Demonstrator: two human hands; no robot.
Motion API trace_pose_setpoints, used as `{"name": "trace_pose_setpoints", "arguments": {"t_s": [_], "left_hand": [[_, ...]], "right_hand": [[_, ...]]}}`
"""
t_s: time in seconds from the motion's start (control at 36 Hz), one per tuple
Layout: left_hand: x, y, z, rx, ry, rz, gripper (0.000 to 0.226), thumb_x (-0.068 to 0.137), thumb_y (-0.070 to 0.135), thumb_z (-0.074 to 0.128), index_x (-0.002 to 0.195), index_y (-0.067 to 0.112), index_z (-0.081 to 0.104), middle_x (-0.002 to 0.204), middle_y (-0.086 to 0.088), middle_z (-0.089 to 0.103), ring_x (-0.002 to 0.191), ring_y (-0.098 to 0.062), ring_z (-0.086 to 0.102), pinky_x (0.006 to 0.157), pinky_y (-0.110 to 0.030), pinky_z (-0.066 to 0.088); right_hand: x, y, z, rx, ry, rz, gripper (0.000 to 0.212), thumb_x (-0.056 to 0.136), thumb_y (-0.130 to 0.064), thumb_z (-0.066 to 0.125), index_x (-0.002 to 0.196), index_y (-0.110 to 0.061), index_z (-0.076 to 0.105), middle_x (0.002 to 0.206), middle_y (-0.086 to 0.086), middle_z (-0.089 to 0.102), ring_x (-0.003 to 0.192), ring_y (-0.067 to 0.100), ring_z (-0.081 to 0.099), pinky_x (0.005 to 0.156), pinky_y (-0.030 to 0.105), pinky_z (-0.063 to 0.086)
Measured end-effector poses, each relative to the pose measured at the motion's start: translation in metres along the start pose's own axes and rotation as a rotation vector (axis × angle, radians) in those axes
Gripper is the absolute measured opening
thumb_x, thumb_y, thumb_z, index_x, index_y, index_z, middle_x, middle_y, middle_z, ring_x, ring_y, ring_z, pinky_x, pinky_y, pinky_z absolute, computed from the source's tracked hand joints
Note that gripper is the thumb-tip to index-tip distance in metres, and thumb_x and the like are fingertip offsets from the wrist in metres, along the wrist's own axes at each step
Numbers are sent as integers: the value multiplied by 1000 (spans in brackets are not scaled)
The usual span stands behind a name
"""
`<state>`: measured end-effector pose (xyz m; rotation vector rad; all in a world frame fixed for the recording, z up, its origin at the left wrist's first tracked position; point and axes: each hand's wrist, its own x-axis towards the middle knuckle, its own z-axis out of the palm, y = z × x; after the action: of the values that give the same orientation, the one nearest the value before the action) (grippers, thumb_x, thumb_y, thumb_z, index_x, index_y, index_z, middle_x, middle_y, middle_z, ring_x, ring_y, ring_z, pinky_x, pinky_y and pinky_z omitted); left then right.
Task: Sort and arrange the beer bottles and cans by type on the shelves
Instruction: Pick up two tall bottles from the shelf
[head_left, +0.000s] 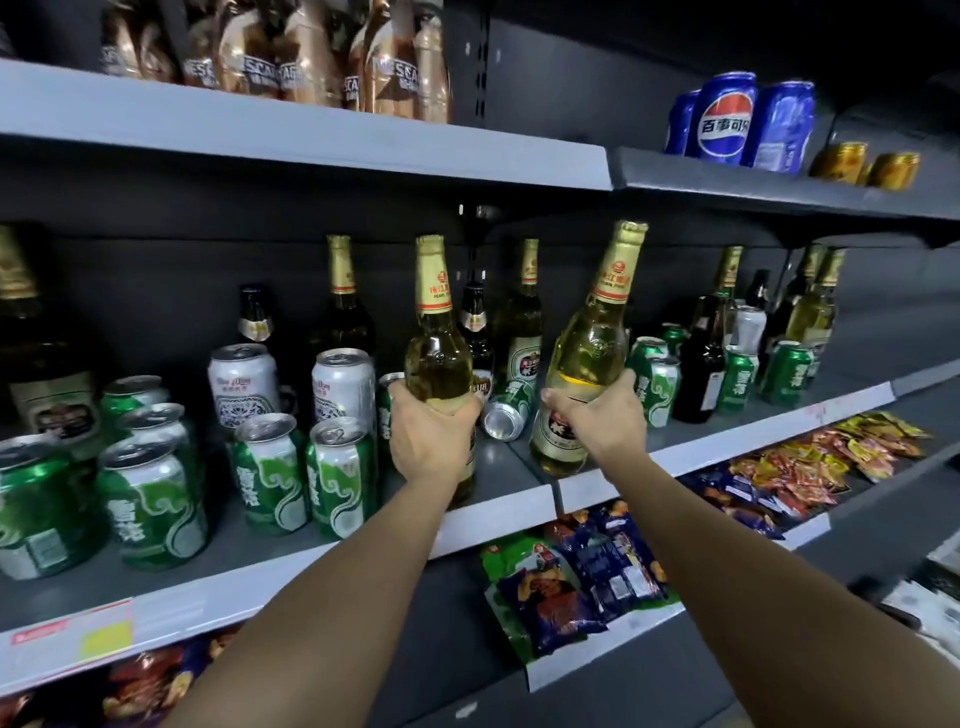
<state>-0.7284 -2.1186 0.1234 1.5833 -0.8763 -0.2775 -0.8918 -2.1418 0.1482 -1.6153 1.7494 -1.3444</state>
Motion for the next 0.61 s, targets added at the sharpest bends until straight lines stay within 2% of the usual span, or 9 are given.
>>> {"name": "trace_pose_setpoints", "arguments": {"t_s": [0.11,0.33,0.44,0.5,0.61], "left_hand": [[15,-8,14,22,16,23,74,64,44,84,118,11,45,115,-10,60,105,-33,59,83,-38,46],[25,-17,23,50,34,47,74,65,42,84,120,12,43,117,-9,58,108,-32,58,83,-37,44],[25,-18,26,100,38,47,81,66,47,83,125,10,41,121,-11,47,109,-34,54,83,-41,46],[25,-19,27,135,58,49,85,65,50,82,128,9,41,124,-13,41,115,-34,48,87,-43,44],[24,-19,30,171,88,32,86,66,53,80,131,14,39,126,-12,40,121,-33,43,88,-44,44]], "right_hand": [[20,4,14,-43,-43,-16,79,73,-45,80,127,-8,37,125,13,58,114,34,56,92,39,46],[42,19,31,-88,-91,-21,77,72,-48,80,125,-9,38,123,13,59,113,34,57,92,41,46],[50,26,35,-95,-108,-14,81,73,-48,79,129,-9,37,125,13,59,116,34,56,94,40,46],[54,30,37,-103,-122,-11,82,72,-50,79,131,-10,38,126,12,59,116,32,56,92,39,45],[61,33,39,-90,-151,-28,82,71,-51,79,130,-10,40,126,11,56,117,31,54,94,39,45]]}}
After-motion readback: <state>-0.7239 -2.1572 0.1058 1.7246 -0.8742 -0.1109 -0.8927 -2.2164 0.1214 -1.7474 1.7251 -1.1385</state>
